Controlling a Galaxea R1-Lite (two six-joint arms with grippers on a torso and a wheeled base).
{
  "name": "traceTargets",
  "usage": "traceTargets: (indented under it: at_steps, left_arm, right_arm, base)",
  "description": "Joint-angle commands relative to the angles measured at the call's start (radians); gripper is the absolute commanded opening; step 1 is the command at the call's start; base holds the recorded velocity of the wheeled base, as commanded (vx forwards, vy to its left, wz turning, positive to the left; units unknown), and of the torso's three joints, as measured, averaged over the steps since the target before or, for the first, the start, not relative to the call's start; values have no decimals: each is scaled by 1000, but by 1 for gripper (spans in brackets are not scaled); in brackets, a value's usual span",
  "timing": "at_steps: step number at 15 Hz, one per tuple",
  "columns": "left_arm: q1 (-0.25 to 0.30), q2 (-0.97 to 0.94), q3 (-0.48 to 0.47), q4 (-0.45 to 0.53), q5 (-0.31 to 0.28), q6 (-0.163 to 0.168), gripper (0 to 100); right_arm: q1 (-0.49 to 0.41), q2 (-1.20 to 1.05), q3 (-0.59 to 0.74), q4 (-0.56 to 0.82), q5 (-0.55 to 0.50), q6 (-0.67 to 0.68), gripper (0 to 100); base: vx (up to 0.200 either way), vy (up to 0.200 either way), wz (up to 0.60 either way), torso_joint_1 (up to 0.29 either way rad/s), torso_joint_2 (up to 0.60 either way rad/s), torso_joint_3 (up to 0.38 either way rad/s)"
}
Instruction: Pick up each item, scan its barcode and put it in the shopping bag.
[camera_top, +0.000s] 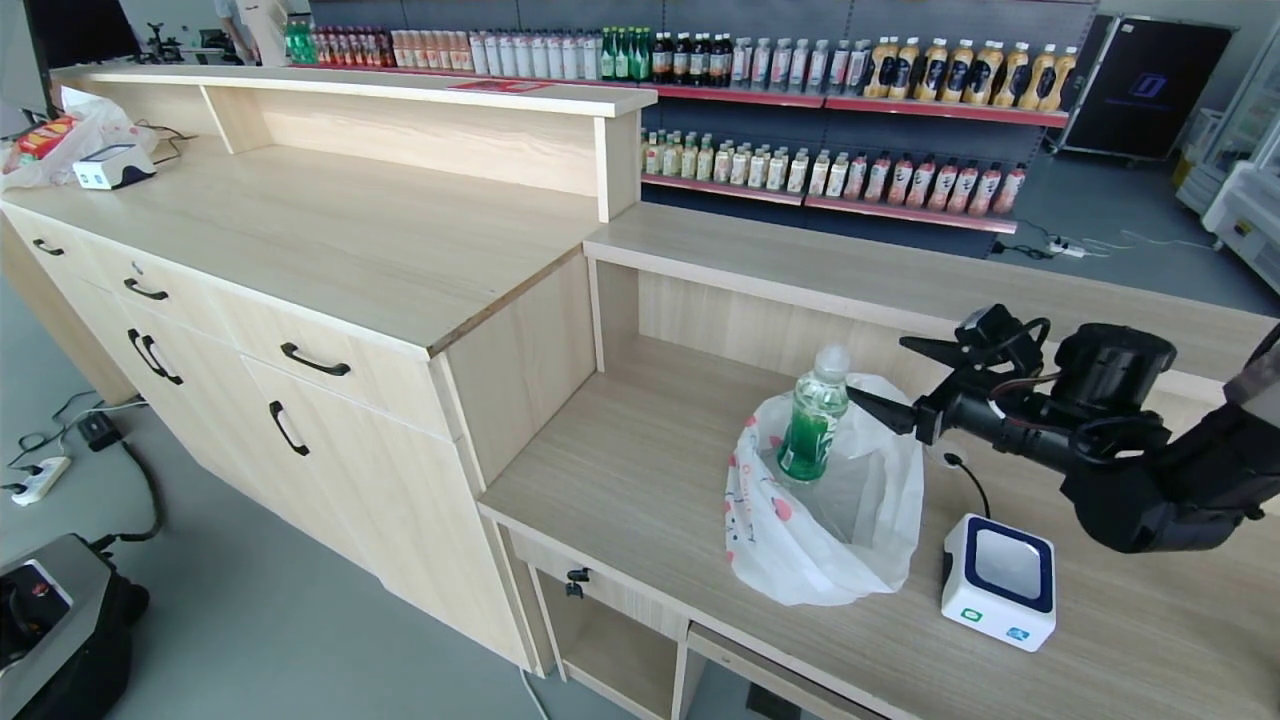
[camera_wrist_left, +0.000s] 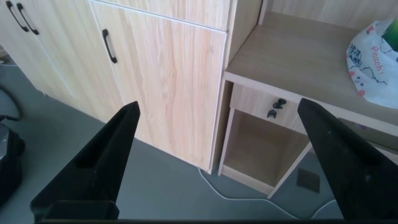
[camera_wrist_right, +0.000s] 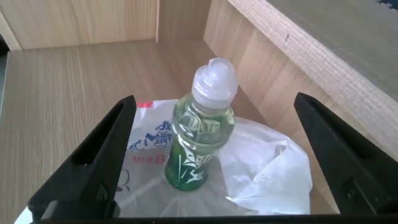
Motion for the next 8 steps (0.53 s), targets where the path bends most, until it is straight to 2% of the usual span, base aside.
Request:
traceTargets:
  at_steps: [1, 2, 4, 6, 8]
  left_arm:
    - [0, 1, 0, 0, 0, 0, 100]
    - [0, 1, 0, 0, 0, 0, 100]
    - [0, 1, 0, 0, 0, 0, 100]
    - [0, 1, 0, 0, 0, 0, 100]
    - [0, 1, 0, 0, 0, 0, 100]
  right_arm:
    - [-57, -304, 155, 102, -8, -14, 100]
    - [-75, -382, 203, 148, -42, -25, 100]
    - [-92, -483, 231, 205, -172, -54, 100]
    - [-155, -587, 294, 245, -299, -31, 100]
    - [-275, -667, 376, 316, -315, -37, 100]
  base:
    - [0, 0, 0, 0, 0, 0]
    - [0, 0, 0, 0, 0, 0]
    - [0, 0, 0, 0, 0, 0]
    - [0, 0, -600, 2, 0, 2]
    - [0, 0, -600, -2, 0, 2]
